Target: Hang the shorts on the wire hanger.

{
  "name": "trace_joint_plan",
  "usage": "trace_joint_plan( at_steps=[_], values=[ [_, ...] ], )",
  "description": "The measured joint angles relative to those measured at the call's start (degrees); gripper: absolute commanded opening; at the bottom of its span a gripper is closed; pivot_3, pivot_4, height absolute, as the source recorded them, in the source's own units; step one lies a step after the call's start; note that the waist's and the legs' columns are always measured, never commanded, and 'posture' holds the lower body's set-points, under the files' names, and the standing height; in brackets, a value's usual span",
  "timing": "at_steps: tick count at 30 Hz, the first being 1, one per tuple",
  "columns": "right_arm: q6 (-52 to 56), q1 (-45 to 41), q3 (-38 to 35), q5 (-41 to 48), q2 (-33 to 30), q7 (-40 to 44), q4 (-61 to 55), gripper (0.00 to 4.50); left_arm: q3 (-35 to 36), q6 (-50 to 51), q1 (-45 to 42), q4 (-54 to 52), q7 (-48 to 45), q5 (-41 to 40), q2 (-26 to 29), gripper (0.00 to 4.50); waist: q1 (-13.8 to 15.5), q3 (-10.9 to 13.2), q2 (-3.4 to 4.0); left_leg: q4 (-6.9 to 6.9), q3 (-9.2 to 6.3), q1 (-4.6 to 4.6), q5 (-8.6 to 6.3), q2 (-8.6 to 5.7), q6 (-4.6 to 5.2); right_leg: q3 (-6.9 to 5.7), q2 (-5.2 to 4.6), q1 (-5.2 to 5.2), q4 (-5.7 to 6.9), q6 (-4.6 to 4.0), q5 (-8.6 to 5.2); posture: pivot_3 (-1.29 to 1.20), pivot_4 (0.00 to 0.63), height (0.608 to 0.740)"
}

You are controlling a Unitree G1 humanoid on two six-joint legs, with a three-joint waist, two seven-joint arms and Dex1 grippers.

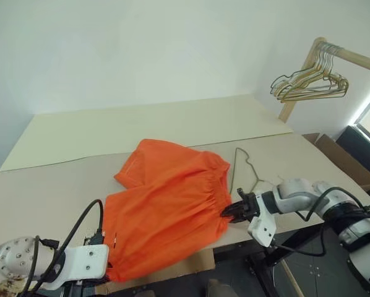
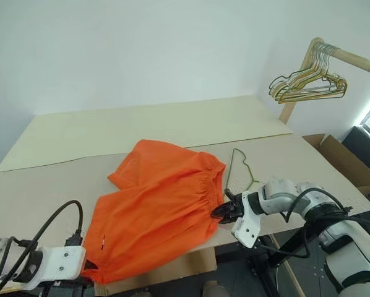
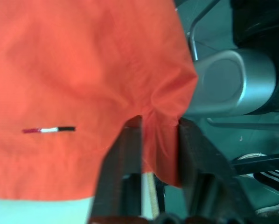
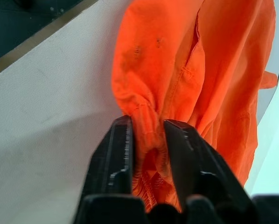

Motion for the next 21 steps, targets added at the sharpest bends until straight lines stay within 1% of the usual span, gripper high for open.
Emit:
trace_joint_plan(
  at_steps=[1, 2, 3, 4, 5, 7, 9, 11, 12, 14, 16, 17, 20, 21],
  values=[
    [0.00, 0.00, 0.39, 1.07, -0.40, 0.51, -0.26, 2.41, 0.58, -0.33, 0.33, 0.28, -0.27, -0.04, 0.02, 2.36, 0.02, 0.00, 0.00, 0.00, 0.00, 0.00, 0.00, 0.00, 0.00, 0.00, -0.01, 0.00, 0.00, 0.00, 0.00, 0.02, 0.000, 0.740],
    [0.69, 0.48, 1.32, 5.06, -2.02, 2.62, -1.56, 2.93, 2.36, -1.38, 0.90, 1.39, -1.28, -0.31, 0.12, 2.86, 0.07, 0.01, 0.00, -0.02, 0.00, 0.00, -0.01, 0.01, 0.02, -0.01, -0.01, 0.00, -0.01, 0.00, -0.01, 0.01, 0.000, 0.740],
    [1.58, 1.06, 1.72, 8.13, -3.23, 4.26, -2.68, 3.18, 3.58, -2.22, 1.29, 2.12, -2.11, -0.44, 0.26, 3.08, 0.20, 0.01, 0.00, -0.02, 0.01, 0.00, -0.01, 0.01, 0.02, -0.03, -0.02, 0.00, -0.02, 0.01, -0.01, 0.01, 0.000, 0.740],
    [3.96, 2.52, 2.48, 14.36, -5.44, 6.86, -5.49, 3.45, 5.69, -3.68, 1.74, 3.64, -3.62, -0.57, 0.45, 3.36, 0.38, 0.01, -0.01, -0.02, 0.00, -0.01, -0.01, 0.01, 0.02, -0.07, -0.03, 0.00, -0.02, 0.01, -0.02, 0.01, 0.000, 0.740],
    [5.97, 3.55, 2.64, 18.63, -6.66, 8.76, -7.35, 3.85, 7.18, -4.60, 1.95, 4.95, -4.64, -0.57, 0.80, 3.71, 0.38, 0.01, -0.01, -0.02, 0.01, 0.02, -0.02, 0.02, 0.03, -0.06, -0.03, 0.03, -0.02, 0.00, -0.02, 0.00, 0.000, 0.740],
    [12.17, 6.17, 2.66, 28.58, -9.53, 13.61, -12.09, 4.50, 10.06, -6.82, 1.97, 7.61, -6.76, -0.54, 1.63, 4.38, 0.36, 0.02, -0.02, -0.02, -0.02, 0.02, -0.02, 0.04, 0.03, -0.05, -0.04, 0.03, -0.02, 0.01, -0.03, 0.00, 0.000, 0.740],
    [19.85, 9.17, 1.32, 39.52, -12.57, 19.07, -16.68, 4.50, 13.20, -9.10, 1.48, 11.40, -8.52, -0.49, 2.57, 4.45, 0.30, 0.02, -0.01, -0.02, -0.01, 0.10, -0.02, 0.07, 0.03, -0.02, -0.04, 0.09, -0.02, 0.10, -0.09, -0.01, 0.000, 0.740],
    [28.59, 10.88, -2.09, 47.24, -13.39, 21.80, -18.62, 4.50, 15.38, -10.55, 0.23, 14.97, -9.26, -0.50, 2.87, 4.45, 0.18, 0.03, -0.03, -0.02, 0.05, 0.19, -0.02, 0.13, 0.03, 0.03, -0.05, 0.12, -0.02, 0.23, -0.15, -0.01, 0.000, 0.740],
    [34.49, 11.16, -4.26, 50.79, -13.52, 22.35, -19.31, 4.50, 16.15, -11.11, -1.10, 16.90, -9.52, -0.76, 2.90, 4.45, 0.06, 0.04, -0.04, -0.02, 0.12, 0.22, -0.02, 0.17, 0.03, 0.10, -0.04, 0.13, -0.02, 0.24, -0.15, -0.01, 0.000, 0.740],
    [45.98, 10.80, -8.48, 54.46, -13.46, 21.58, -19.87, 4.50, 16.87, -11.23, -4.86, 19.38, -9.42, -3.36, 2.68, 4.45, 0.03, 0.04, -0.05, -0.02, 0.19, 0.31, -0.02, 0.21, 0.03, 0.18, -0.04, 0.13, 0.00, 0.25, -0.11, -0.02, 0.000, 0.740],
    [61.80, 8.23, -11.09, 54.98, -11.52, 16.53, -20.14, 4.50, 16.79, -8.50, -11.32, 20.19, -8.53, -9.47, 0.16, 4.45, 0.04, 0.04, -0.04, -0.02, 0.24, 0.37, -0.02, 0.25, 0.01, 0.19, -0.04, 0.11, 0.04, 0.27, -0.07, -0.02, 0.000, 0.740],
    [72.63, 5.92, -12.11, 55.12, -9.58, 12.62, -20.20, 4.50, 16.16, -6.56, -15.25, 19.97, -7.43, -12.90, -1.15, 4.45, 0.03, 0.04, -0.04, -0.02, 0.27, 0.29, -0.02, 0.27, 0.00, 0.20, 0.00, -0.01, 0.05, 0.34, 0.01, -0.02, 0.000, 0.740],
    [95.83, 1.64, -15.74, 57.16, -3.99, 3.05, -20.36, 4.50, 13.12, -2.62, -21.90, 19.28, -4.88, -18.48, -3.41, 4.45, 0.04, -0.01, 0.05, -0.02, 0.24, 0.01, -0.02, 0.30, 0.00, 0.11, 0.17, -0.26, 0.09, 0.66, 0.28, -0.03, 0.000, 0.740],
    [102.59, 0.56, -17.44, 57.39, -1.03, -0.92, -20.21, 4.50, 11.53, -1.47, -24.02, 19.07, -4.01, -19.91, -4.57, 4.45, 0.02, -0.02, 0.07, -0.02, 0.26, -0.17, -0.02, 0.29, -0.01, 0.10, 0.28, -0.43, 0.10, 0.51, 0.37, -0.04, 0.000, 0.740]
  ],
)
